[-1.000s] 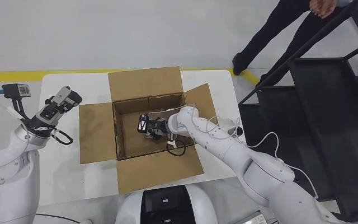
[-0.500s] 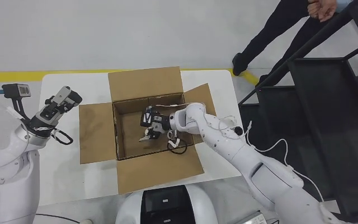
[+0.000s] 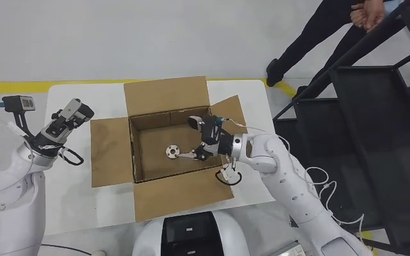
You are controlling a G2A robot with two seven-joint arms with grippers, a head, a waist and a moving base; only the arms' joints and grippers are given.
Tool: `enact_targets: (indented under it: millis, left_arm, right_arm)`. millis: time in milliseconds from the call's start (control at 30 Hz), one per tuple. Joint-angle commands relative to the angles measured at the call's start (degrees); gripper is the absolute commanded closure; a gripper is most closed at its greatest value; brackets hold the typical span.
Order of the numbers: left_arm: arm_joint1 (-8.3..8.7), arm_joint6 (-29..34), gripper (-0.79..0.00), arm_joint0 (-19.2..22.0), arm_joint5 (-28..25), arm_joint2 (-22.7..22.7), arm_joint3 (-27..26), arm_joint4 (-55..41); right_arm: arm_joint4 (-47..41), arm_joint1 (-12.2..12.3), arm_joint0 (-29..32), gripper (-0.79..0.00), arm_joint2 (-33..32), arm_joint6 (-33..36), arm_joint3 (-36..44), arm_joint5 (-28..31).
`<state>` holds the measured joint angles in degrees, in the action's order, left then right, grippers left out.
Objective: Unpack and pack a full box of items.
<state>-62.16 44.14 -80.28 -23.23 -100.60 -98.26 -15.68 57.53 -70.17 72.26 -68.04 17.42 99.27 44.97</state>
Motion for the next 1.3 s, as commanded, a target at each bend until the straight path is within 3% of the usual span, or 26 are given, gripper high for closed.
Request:
enact_targets:
  millis: [0,667,800,967,1067,1267]
  left_arm:
    - [0.00,0.0,-0.785,0.0,0.0,0.0,0.0,0.0]
    - [0.00,0.0,-0.785,0.0,0.0,0.0,0.0,0.0]
    - [0.00,0.0,-0.785,0.0,0.0,0.0,0.0,0.0]
    - [0.00,0.0,-0.785,0.0,0.0,0.0,0.0,0.0]
    - [0.00,0.0,-0.785,0.0,0.0,0.0,0.0,0.0]
    - [0.00,0.0,-0.785,0.0,0.0,0.0,0.0,0.0]
  right_arm:
    - [-0.9,0.5,3.0,-0.785,-3.0,0.1,3.6,-1.1]
    - [-2.6,1.1,4.9,-0.785,-5.5,0.5,6.1,-1.7]
    - [-10.1,2.0,6.3,-0.785,-11.7,3.3,7.1,-3.4]
    - [-20.9,3.1,11.7,-0.785,-22.3,7.9,8.3,-11.7]
    - [-22.3,3.7,15.1,-0.785,-28.6,9.1,8.3,-15.3]
    - [-16.2,4.4,22.2,-0.785,-35.2,6.8,7.4,-12.4]
